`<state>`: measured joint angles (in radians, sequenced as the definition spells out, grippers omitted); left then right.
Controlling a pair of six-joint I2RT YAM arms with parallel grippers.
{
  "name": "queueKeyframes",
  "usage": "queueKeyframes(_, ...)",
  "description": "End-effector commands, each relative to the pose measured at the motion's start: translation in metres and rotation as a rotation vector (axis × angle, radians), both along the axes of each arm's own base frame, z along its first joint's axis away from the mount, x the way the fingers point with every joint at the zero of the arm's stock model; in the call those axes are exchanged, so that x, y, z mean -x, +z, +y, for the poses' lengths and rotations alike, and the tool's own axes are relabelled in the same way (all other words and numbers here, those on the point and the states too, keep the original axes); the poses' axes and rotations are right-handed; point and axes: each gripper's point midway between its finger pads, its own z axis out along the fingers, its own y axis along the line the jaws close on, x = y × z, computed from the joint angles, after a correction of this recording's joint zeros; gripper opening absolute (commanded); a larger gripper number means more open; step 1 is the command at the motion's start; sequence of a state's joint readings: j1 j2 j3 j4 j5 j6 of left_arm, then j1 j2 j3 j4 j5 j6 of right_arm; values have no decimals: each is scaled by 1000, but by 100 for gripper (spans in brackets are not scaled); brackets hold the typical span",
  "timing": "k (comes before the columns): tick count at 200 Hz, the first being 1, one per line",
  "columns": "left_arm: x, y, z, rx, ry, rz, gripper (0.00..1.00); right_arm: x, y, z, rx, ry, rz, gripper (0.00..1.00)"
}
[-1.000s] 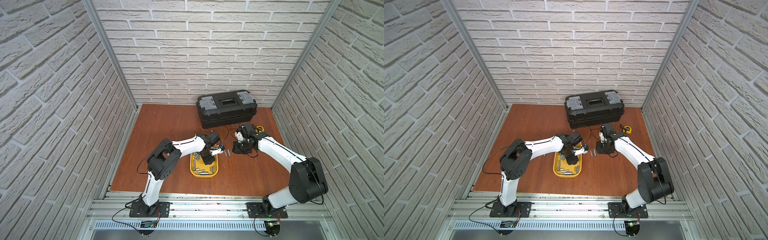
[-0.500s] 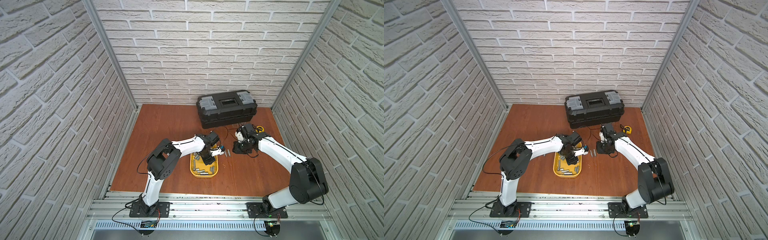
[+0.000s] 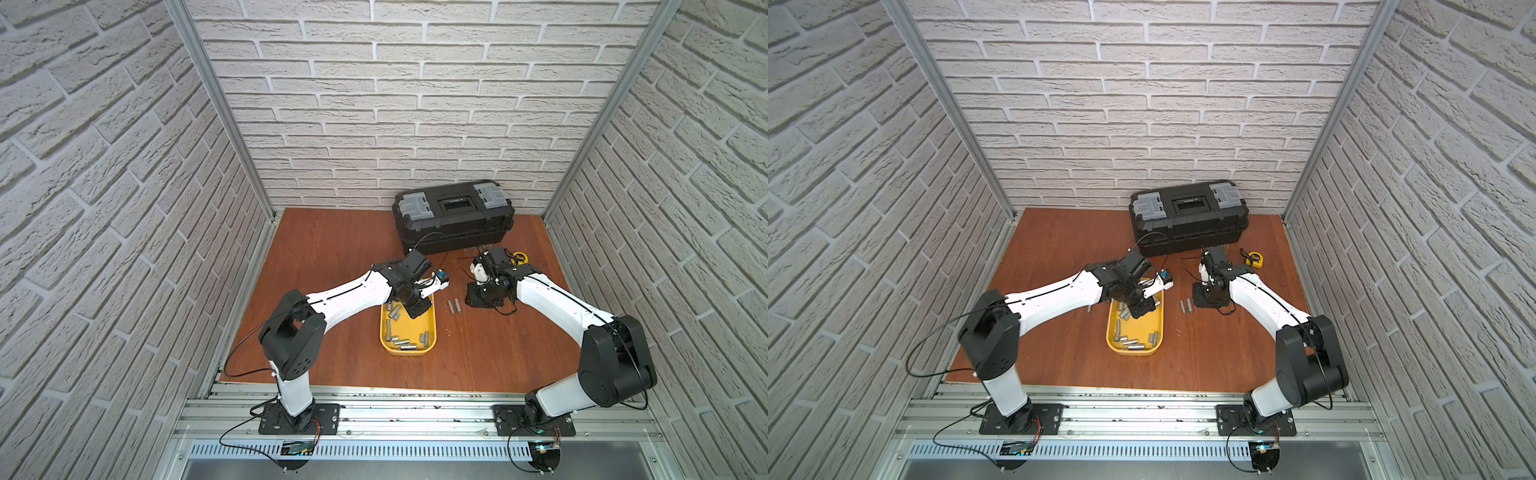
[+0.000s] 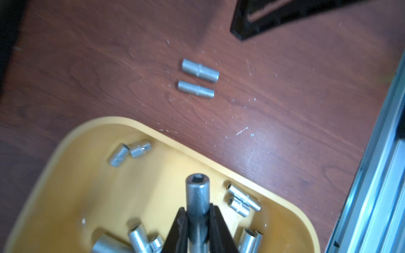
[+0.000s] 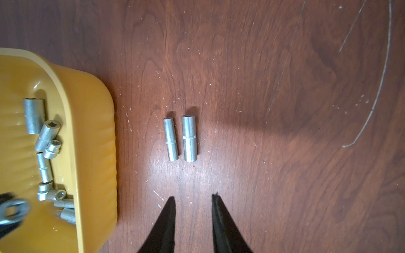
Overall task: Take out the socket from the storage box
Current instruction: Pick up the socket head from the storage box, then place the socket head at the center of the board.
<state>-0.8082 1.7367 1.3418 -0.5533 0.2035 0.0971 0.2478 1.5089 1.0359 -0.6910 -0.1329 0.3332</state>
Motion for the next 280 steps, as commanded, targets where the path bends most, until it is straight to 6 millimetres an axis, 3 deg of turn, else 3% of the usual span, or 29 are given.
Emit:
queueKeyframes(1,-31,22,27,65,200,-48,8,-4,4,0,-8,-7,-22,30)
queueKeyframes(30,-61,19,94,47,493,-43,8,-4,2,0,-10,-6,-17,30)
queueKeyframes(56,-65,-7,147,-29,697,50,9,-5,-1,1,-16,-6,-15,30)
queueKeyframes(74,-61,-26,167,-55,779,115,9,-5,-2,2,-19,-6,-13,30)
queueKeyframes(111,-52,-59,176,-91,841,194,9,-4,-2,2,-20,-3,-11,30)
queueKeyframes(166,-48,-92,174,-134,880,278,9,-3,-4,2,-20,-6,-9,30)
queueKeyframes(239,-43,-112,178,-176,897,317,13,-2,-5,1,-20,-7,-6,30)
queueKeyframes(280,-42,-113,179,-185,897,316,22,-2,-5,1,-19,-6,-6,30)
